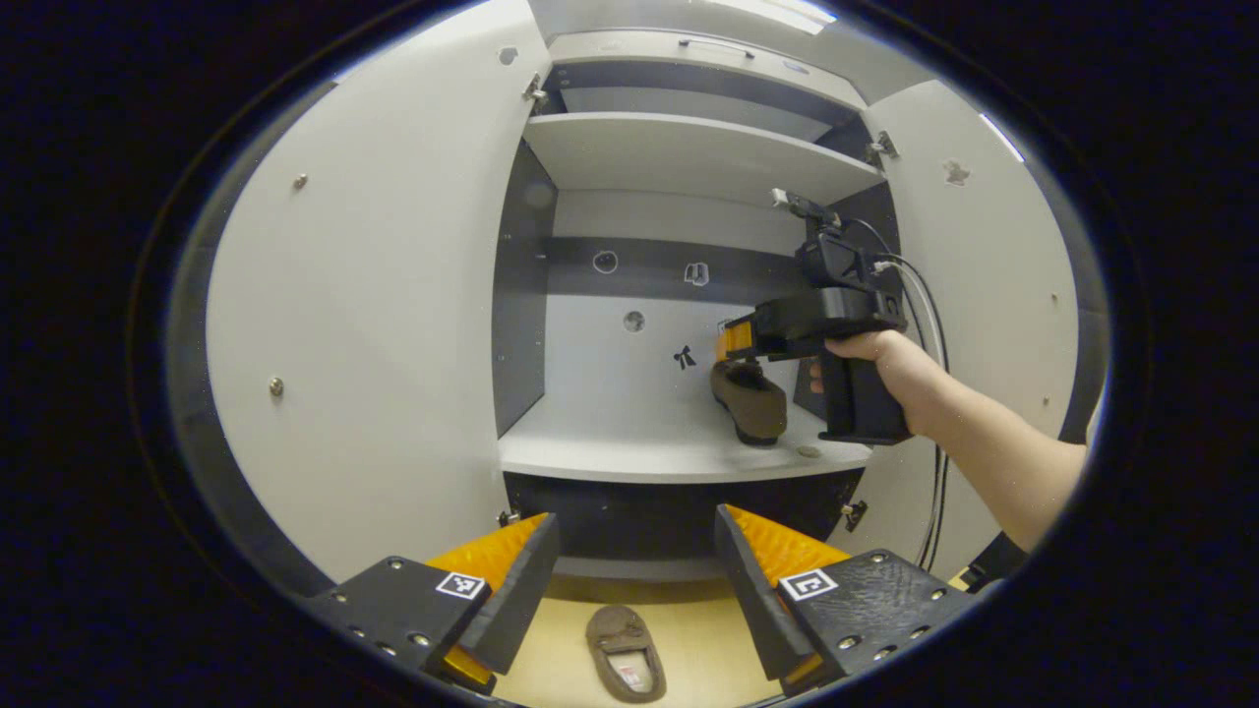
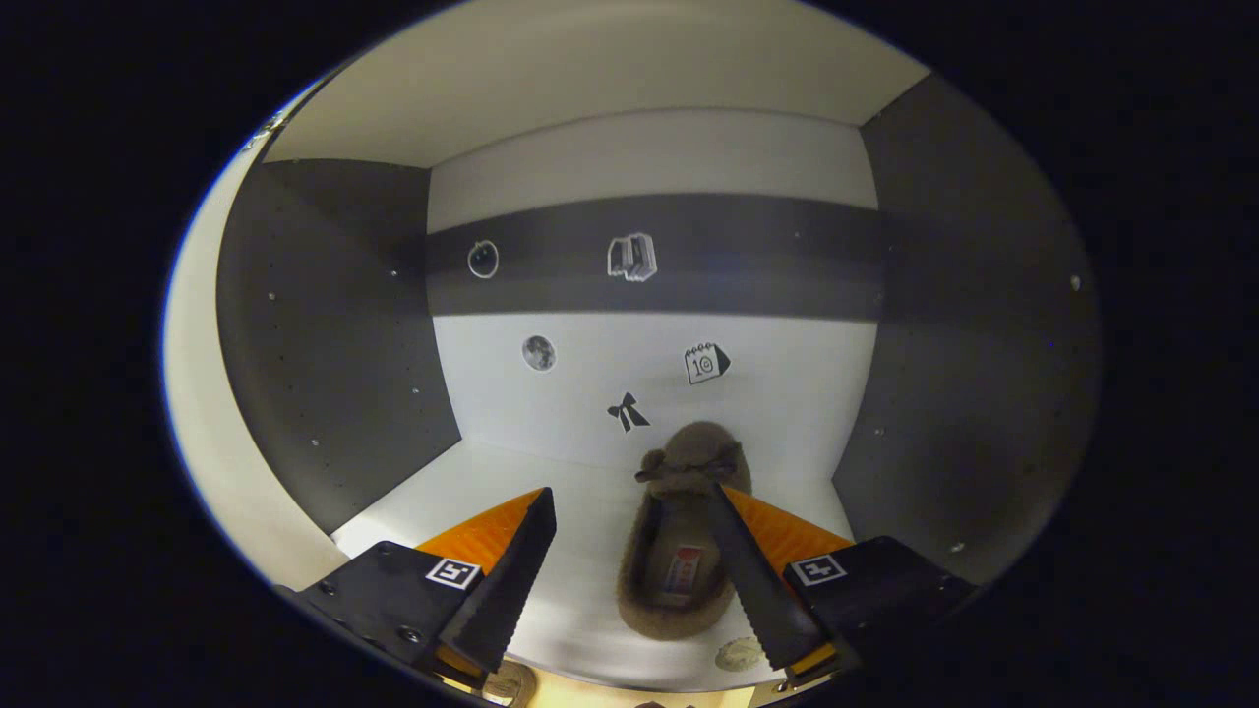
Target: Grab one shoe with the right hand and put it into the shoe cabinet, grab the other shoe with the left hand and put it into the shoe cabinet; then close the right door with the right hand and the left door with the left hand.
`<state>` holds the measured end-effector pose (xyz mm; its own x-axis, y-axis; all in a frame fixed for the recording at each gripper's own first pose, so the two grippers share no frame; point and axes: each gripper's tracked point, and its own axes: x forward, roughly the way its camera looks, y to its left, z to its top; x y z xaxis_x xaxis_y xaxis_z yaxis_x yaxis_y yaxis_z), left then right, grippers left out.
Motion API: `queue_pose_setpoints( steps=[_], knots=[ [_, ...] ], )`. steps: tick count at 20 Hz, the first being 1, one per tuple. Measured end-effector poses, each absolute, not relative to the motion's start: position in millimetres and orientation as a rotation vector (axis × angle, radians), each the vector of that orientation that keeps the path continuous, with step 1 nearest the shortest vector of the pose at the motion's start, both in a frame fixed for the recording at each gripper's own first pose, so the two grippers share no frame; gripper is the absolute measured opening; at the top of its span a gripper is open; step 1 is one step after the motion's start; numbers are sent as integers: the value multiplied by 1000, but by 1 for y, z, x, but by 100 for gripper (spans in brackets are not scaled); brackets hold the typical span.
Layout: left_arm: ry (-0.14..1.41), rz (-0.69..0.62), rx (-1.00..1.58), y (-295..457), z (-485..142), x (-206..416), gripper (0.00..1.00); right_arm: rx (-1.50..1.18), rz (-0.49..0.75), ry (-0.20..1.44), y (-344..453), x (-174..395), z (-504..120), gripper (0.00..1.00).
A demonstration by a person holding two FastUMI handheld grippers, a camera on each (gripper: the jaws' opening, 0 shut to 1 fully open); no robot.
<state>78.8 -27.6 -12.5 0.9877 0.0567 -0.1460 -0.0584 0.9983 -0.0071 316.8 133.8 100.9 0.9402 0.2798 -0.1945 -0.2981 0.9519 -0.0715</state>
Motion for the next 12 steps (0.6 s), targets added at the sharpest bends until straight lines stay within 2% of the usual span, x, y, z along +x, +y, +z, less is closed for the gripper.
queue_pose_setpoints(
  steps=[1,2,7,8,9,10,12],
  knots=[
    [148,55,4,-21,-14,77,95,-109,283,165,132,306,107,98],
    [157,56,22,-12,-19,75,92,-119,267,144,129,295,112,98],
    [226,-10,27,8,-66,69,92,-161,181,11,108,229,129,100],
    [244,-28,28,7,-76,67,95,-153,168,-10,104,215,127,98],
    [262,-42,36,6,-86,66,92,-139,161,-26,102,200,126,96],
    [284,-57,47,5,-97,65,95,-127,163,-42,100,185,123,96],
    [343,-83,64,2,-123,61,95,-120,156,-70,96,156,114,96]
  ],
)
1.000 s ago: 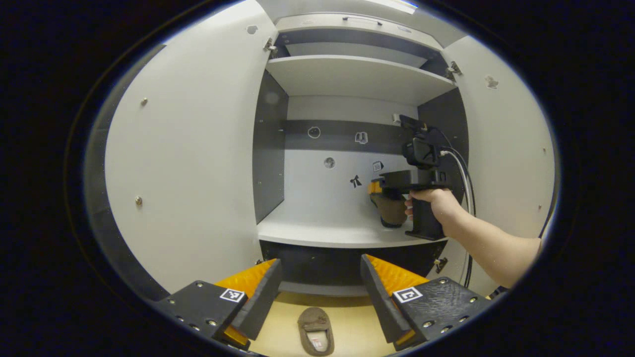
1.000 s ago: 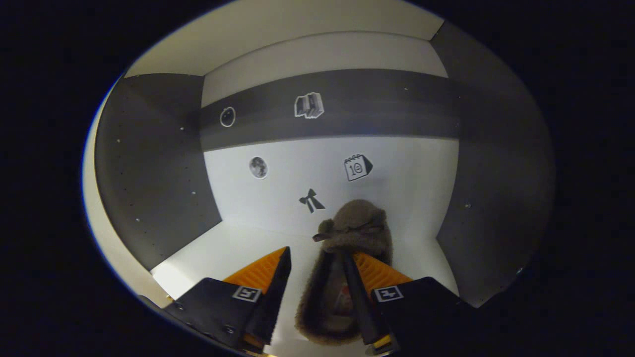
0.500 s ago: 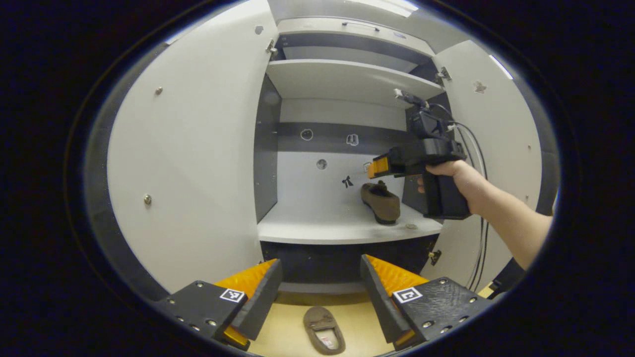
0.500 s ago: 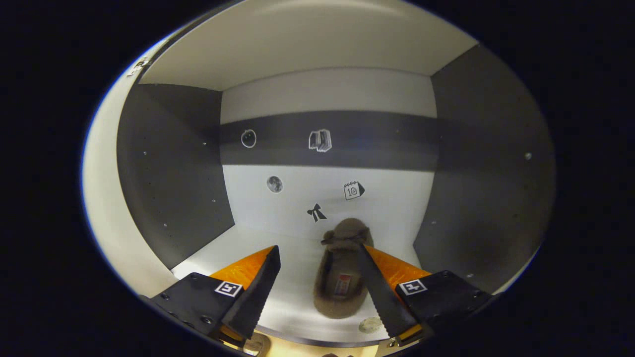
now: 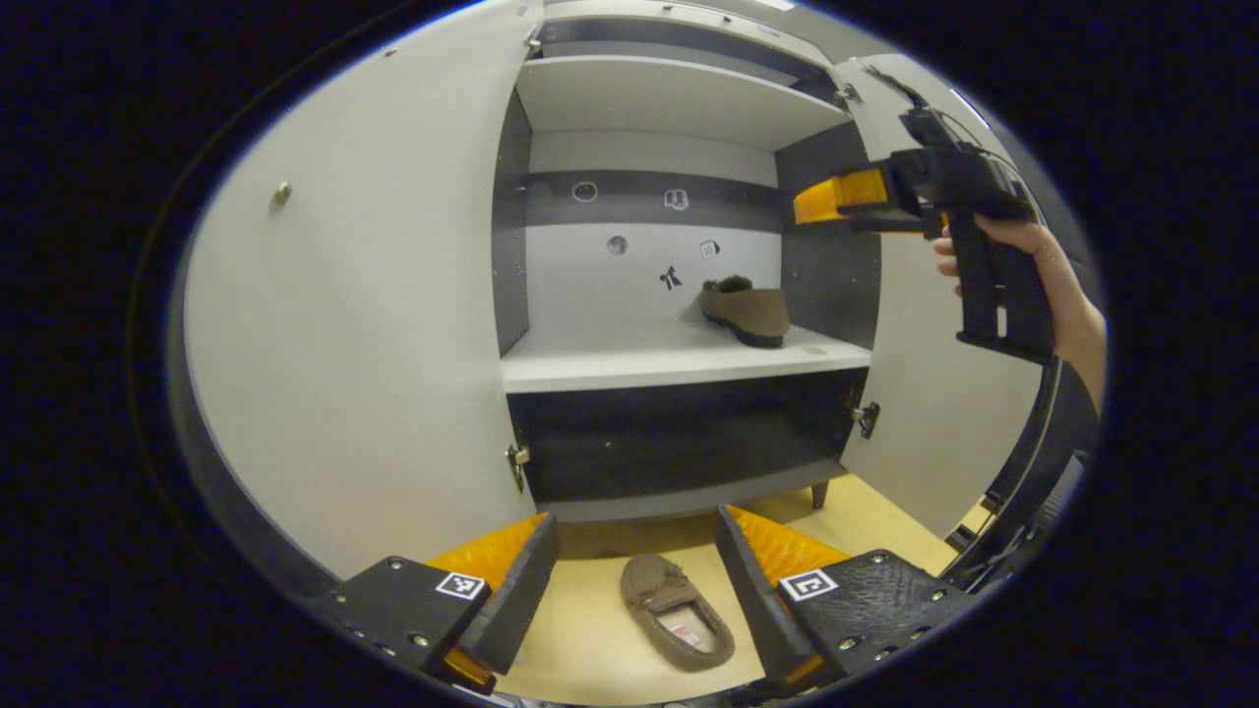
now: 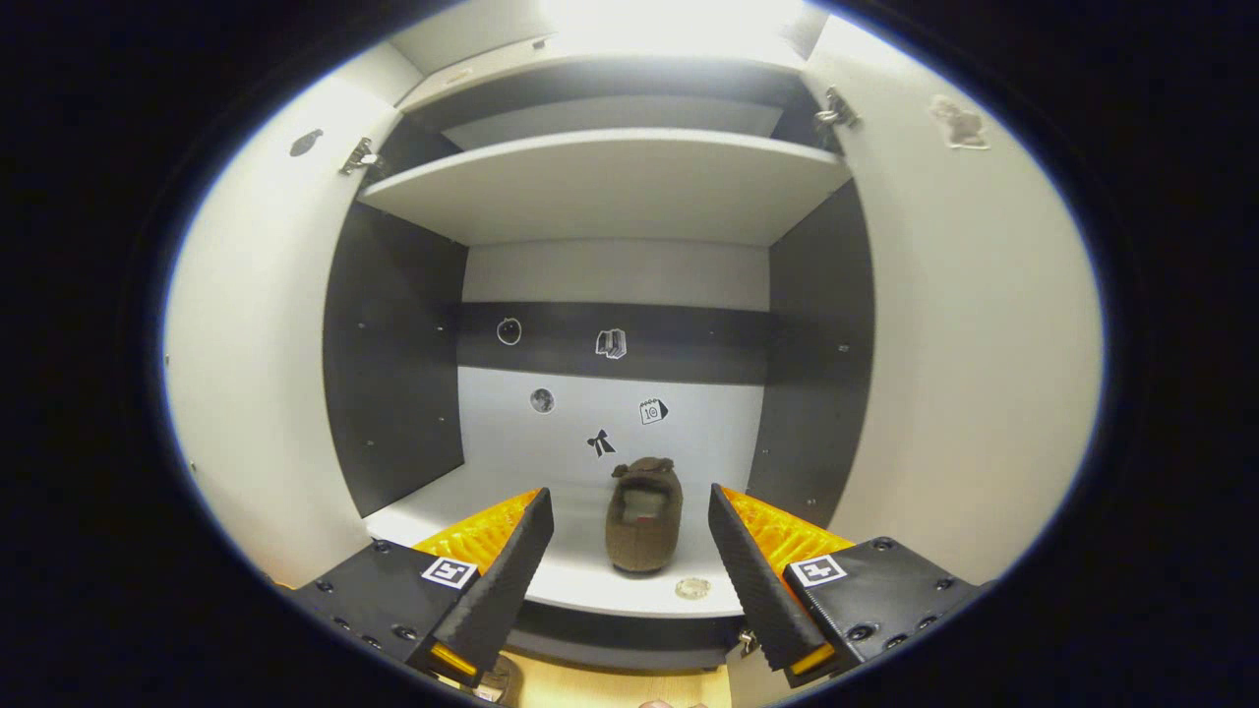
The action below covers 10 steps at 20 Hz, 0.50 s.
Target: Grab one shoe with the right hand and put it into the shoe cabinet, grab the other shoe with the left hand and put it into the shoe cabinet; then close the right door with the right hand and the left door with the left hand.
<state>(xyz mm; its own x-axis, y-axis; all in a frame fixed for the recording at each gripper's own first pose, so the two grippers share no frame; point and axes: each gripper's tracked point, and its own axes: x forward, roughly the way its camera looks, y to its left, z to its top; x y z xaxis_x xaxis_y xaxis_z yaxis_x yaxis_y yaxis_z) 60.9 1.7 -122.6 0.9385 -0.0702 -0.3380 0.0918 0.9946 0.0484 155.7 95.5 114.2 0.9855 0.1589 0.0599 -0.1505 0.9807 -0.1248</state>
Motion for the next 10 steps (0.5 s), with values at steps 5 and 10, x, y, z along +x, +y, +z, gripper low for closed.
queue_pose_setpoints(
  steps=[5,10],
  knots=[
    [531,-126,66,-6,-185,44,92,-113,126,-56,84,95,69,96],
    [703,-120,-4,-7,-247,39,95,-86,67,21,63,50,20,97]
  ],
)
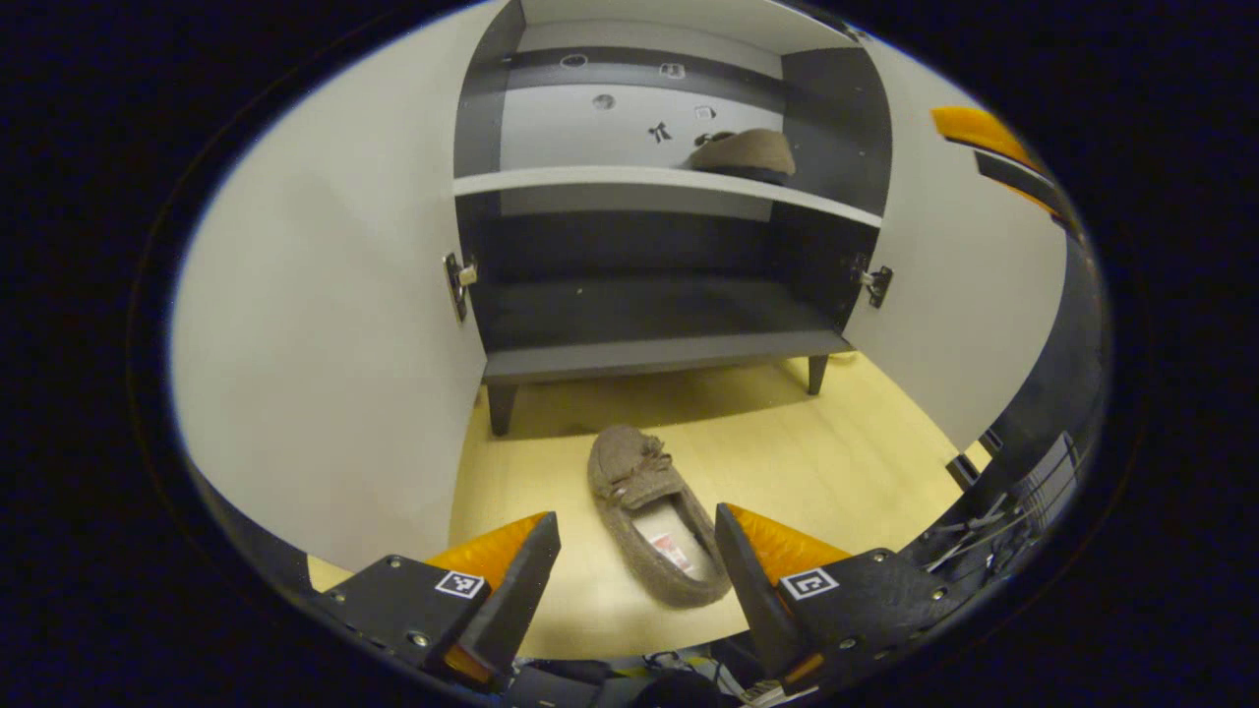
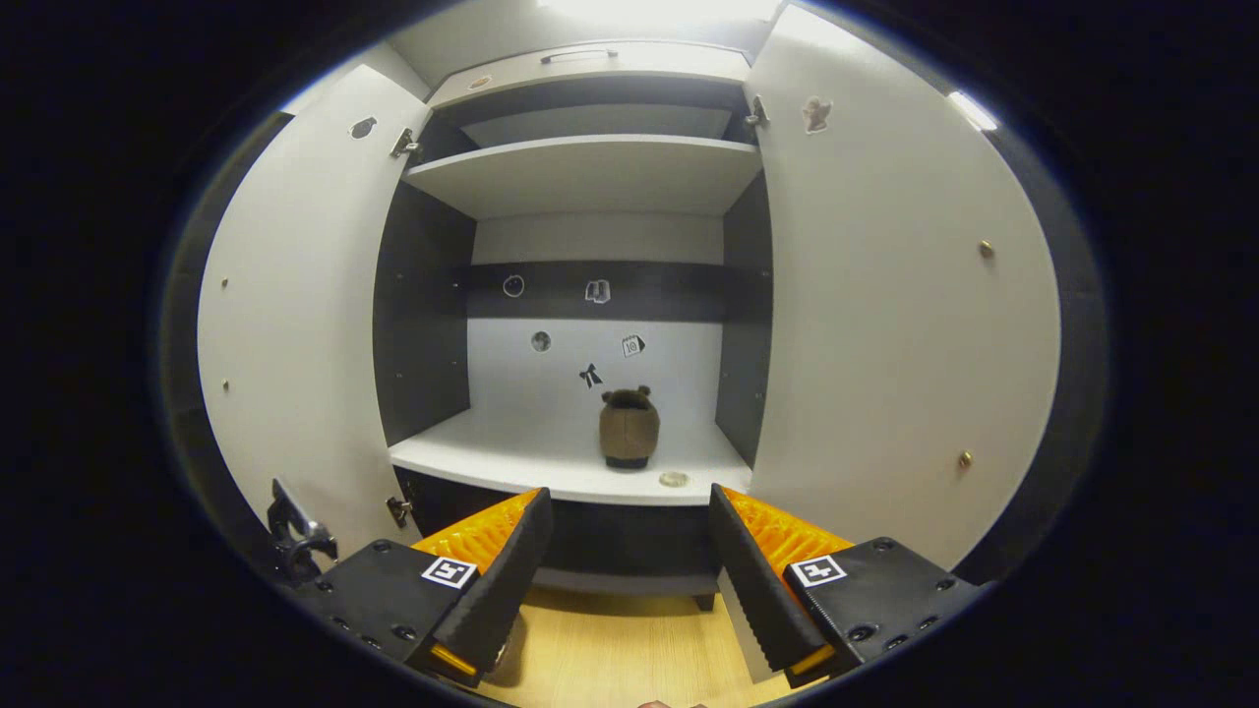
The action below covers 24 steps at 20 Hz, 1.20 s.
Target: Grab one shoe with the right hand and put it into the shoe cabinet, grab the other shoe with the left hand and put it into the shoe cabinet; then close the right door with the right hand and the left door with the left hand.
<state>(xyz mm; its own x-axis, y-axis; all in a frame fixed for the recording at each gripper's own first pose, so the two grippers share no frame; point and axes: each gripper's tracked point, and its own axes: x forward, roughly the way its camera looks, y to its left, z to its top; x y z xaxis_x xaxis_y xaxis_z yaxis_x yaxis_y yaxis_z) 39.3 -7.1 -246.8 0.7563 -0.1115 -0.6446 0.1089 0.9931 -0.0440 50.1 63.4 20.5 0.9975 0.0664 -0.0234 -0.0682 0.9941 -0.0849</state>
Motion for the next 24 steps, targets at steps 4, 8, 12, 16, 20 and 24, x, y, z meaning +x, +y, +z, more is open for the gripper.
queue_pose_setpoints(
  steps=[4,8,12,16,20,24],
  knots=[
    [804,-124,29,-5,-300,49,95,-38,-14,43,38,11,2,100],
    [904,-96,23,2,-348,61,95,-38,-155,28,-10,-29,2,100],
    [952,-83,33,2,-363,73,95,-24,-343,51,-72,-67,-2,100],
    [958,-77,-14,2,-372,91,88,1,-491,91,-125,-99,-10,96],
    [979,-35,-79,-2,-384,97,33,-45,-609,86,-176,-122,5,100],
    [997,9,-131,3,-387,96,27,-71,-657,48,-210,-119,27,100]
  ],
)
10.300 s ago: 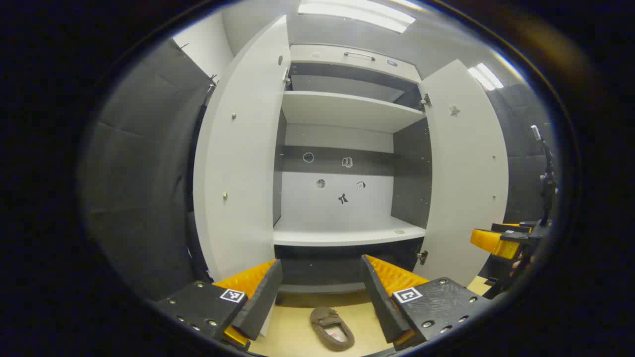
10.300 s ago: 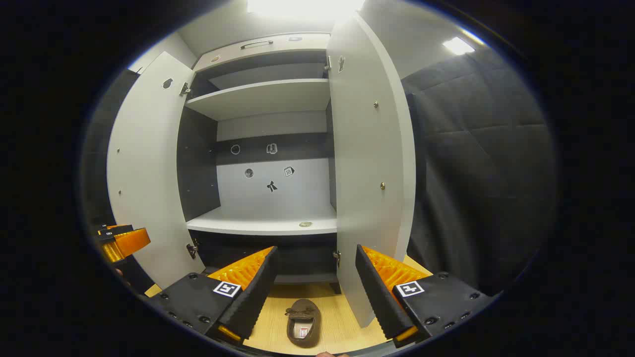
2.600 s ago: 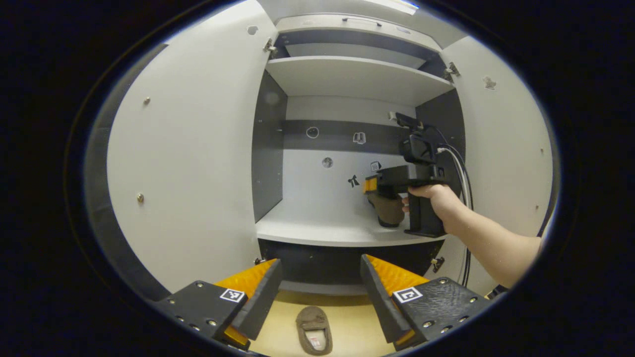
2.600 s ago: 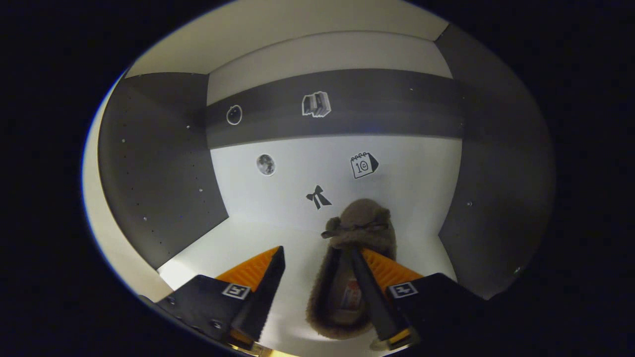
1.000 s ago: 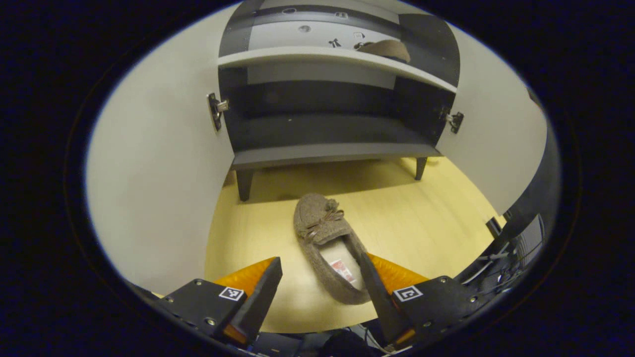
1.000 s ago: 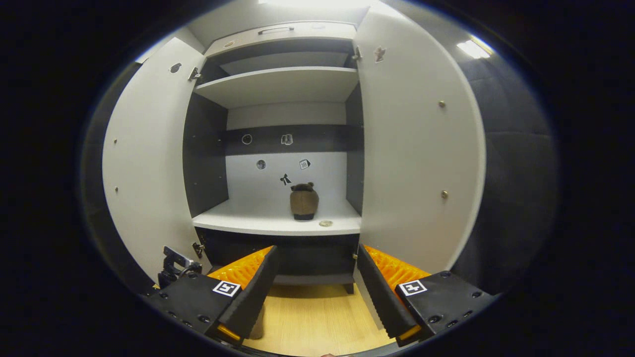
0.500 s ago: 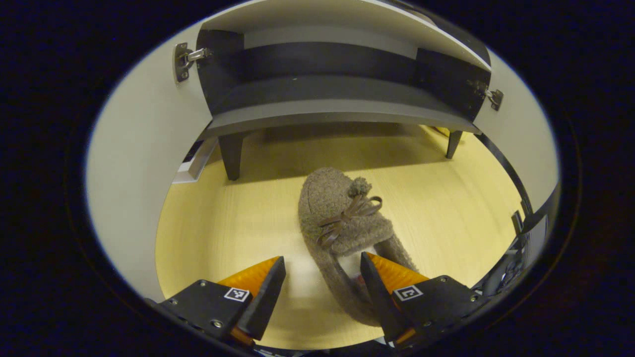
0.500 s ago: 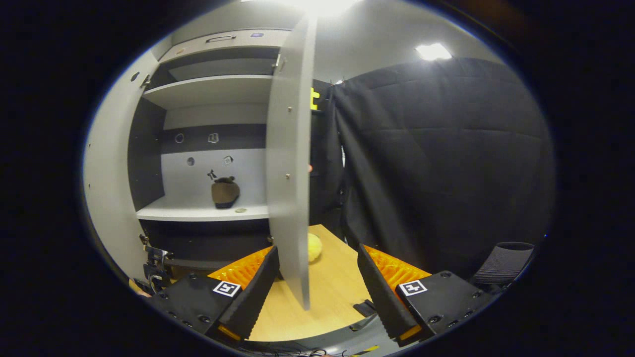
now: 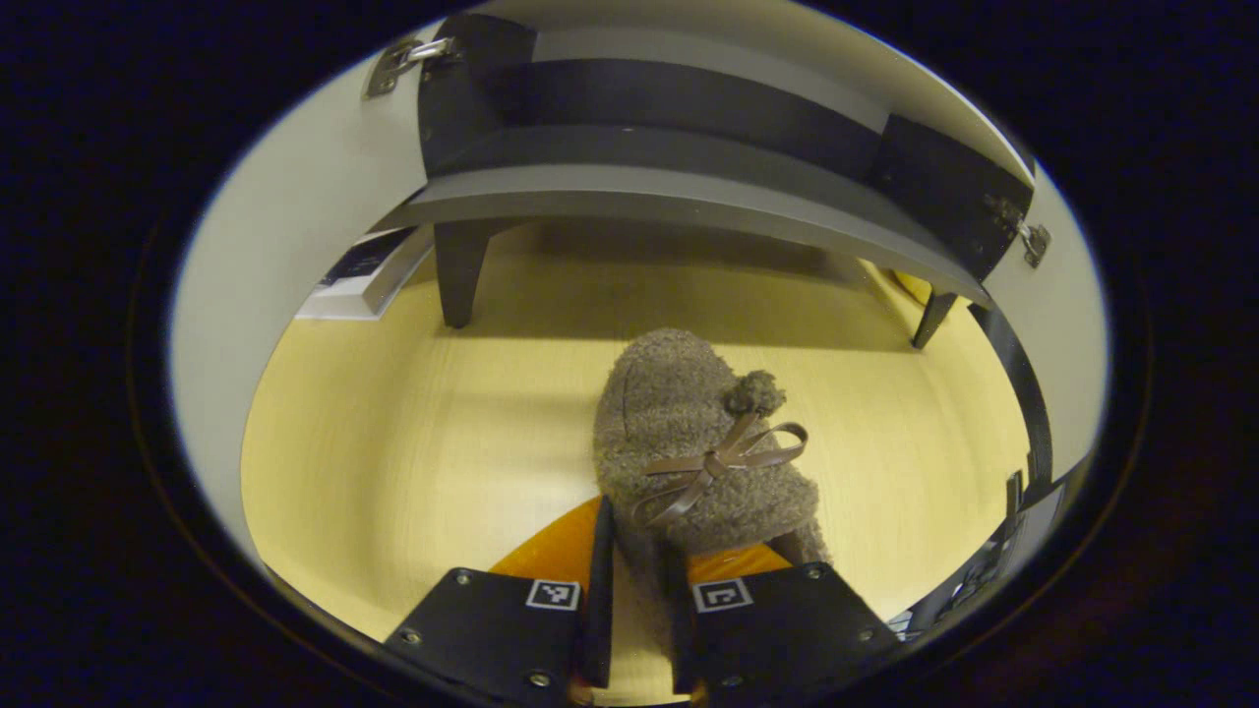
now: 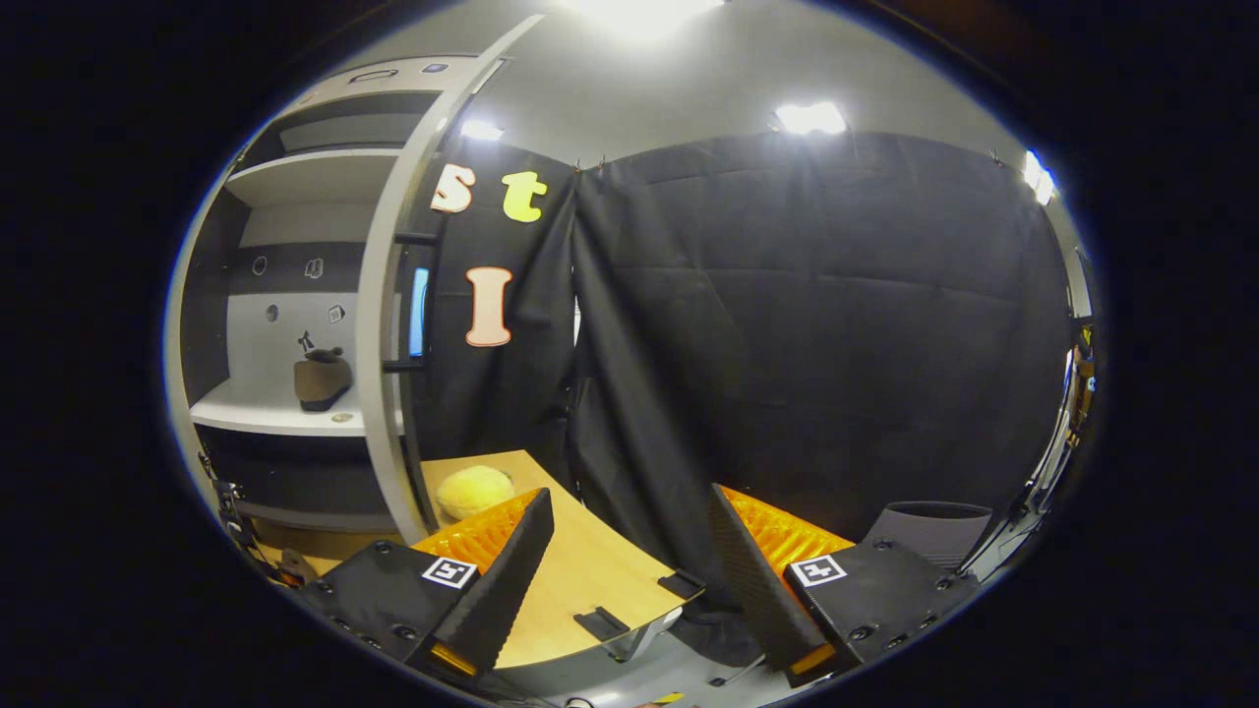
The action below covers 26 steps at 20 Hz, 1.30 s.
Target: Grab one shoe with the right hand and put it into the shoe cabinet, grab the other shoe with the left hand and put it into the shoe cabinet; then close the right door with the right hand and the left door with the left hand.
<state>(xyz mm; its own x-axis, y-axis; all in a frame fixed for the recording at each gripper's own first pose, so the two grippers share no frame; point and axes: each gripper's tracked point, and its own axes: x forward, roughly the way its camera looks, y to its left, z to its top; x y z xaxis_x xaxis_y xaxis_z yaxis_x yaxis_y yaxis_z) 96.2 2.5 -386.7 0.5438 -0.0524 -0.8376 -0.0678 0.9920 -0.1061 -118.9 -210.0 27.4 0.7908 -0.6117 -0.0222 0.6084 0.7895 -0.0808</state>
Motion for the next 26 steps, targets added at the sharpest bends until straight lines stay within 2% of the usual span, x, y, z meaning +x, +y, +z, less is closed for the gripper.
queue_pose_setpoints(
  steps=[1,3,4,9,11,12,16,18,26],
  knots=[
    [1007,14,-139,3,-386,94,25,-63,-657,42,-216,-115,31,96],
    [1016,69,-127,9,-391,97,25,-43,-652,18,-230,-106,38,100],
    [1042,83,-142,2,-389,98,5,-30,-648,10,-238,-99,40,96],
    [1067,126,-158,-1,-377,98,4,-10,-614,-38,-271,-69,52,100],
    [1035,135,-157,1,-365,102,4,-2,-602,-48,-286,-58,55,96],
    [1021,137,-150,3,-369,98,4,9,-589,-42,-294,-52,52,100],
    [958,142,-158,7,-351,101,4,33,-530,-28,-317,-19,49,96],
    [912,145,-155,13,-341,98,4,27,-494,-35,-326,1,52,98],
    [772,201,-231,16,-342,95,4,28,-322,-47,-325,62,49,98]
  ],
)
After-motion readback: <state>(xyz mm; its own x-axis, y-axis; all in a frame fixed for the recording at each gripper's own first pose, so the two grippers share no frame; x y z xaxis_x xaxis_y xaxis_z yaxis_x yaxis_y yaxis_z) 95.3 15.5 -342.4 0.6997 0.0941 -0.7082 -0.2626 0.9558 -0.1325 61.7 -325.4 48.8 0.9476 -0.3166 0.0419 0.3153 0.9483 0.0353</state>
